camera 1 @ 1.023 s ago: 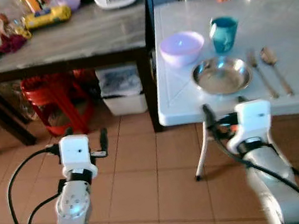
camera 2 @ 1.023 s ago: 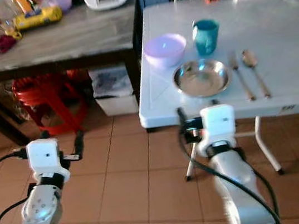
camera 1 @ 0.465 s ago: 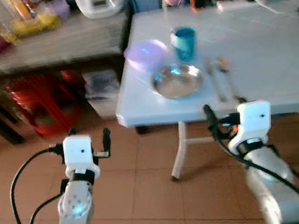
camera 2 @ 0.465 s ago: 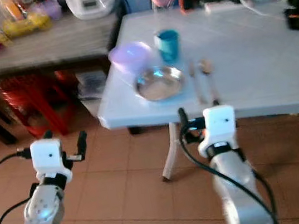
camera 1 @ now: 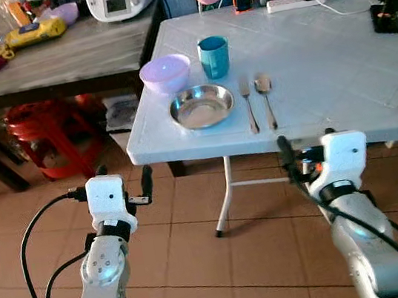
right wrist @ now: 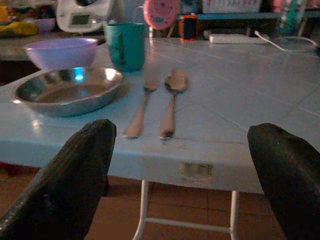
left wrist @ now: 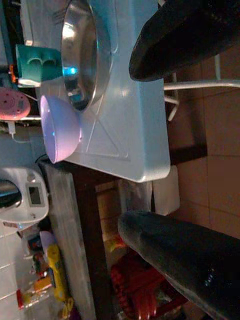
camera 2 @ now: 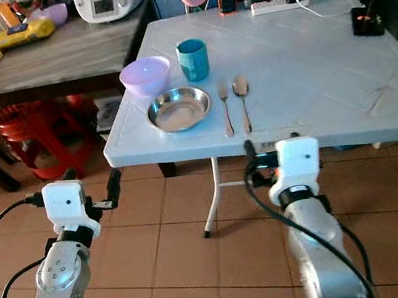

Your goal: Setting the table

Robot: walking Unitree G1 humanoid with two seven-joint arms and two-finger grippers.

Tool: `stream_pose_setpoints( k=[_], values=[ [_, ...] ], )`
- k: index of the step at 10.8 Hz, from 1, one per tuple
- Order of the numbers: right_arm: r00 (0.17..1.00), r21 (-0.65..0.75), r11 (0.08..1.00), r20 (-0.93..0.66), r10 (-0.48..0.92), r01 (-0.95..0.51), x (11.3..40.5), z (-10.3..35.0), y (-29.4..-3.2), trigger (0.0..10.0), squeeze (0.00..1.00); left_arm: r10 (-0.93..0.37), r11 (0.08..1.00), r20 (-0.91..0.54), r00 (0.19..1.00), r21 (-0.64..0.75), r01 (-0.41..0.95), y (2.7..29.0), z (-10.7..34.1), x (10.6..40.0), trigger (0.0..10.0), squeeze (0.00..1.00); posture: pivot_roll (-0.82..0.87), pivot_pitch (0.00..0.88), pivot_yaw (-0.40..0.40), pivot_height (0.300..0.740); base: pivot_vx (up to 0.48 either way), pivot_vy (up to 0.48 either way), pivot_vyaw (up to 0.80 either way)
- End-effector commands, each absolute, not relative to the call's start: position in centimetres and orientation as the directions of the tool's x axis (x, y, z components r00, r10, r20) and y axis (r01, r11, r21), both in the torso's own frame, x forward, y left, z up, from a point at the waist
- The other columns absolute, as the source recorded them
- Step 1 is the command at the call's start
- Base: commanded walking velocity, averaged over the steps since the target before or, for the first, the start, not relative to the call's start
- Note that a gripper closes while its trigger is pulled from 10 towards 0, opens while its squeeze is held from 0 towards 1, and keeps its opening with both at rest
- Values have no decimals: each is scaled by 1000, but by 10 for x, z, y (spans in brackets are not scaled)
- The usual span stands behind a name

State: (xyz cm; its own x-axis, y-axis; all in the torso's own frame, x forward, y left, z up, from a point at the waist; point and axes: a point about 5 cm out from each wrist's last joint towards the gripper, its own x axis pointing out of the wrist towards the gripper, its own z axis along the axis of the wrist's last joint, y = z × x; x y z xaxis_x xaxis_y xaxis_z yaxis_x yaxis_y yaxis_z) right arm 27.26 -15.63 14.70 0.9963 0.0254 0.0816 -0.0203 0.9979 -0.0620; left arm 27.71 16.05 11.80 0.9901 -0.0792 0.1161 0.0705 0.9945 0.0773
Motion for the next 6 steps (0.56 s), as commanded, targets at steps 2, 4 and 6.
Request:
stream_pose_setpoints(
  k=[2,4,6],
  values=[
    [991,-80,995,118,69,-60,275,151,-147,10000,0,-76,995,117,990,77,67,166,119,276,10000,0,-111,106,109,740,0,0,0],
    [988,-79,993,124,94,-85,275,153,-143,10000,0,-95,994,125,988,75,86,164,121,277,10000,0,-112,108,108,740,259,0,0],
    [983,-74,989,119,138,-130,273,153,-136,10000,0,-104,993,125,987,75,95,163,121,277,10000,0,-113,108,109,740,332,0,0]
  ],
)
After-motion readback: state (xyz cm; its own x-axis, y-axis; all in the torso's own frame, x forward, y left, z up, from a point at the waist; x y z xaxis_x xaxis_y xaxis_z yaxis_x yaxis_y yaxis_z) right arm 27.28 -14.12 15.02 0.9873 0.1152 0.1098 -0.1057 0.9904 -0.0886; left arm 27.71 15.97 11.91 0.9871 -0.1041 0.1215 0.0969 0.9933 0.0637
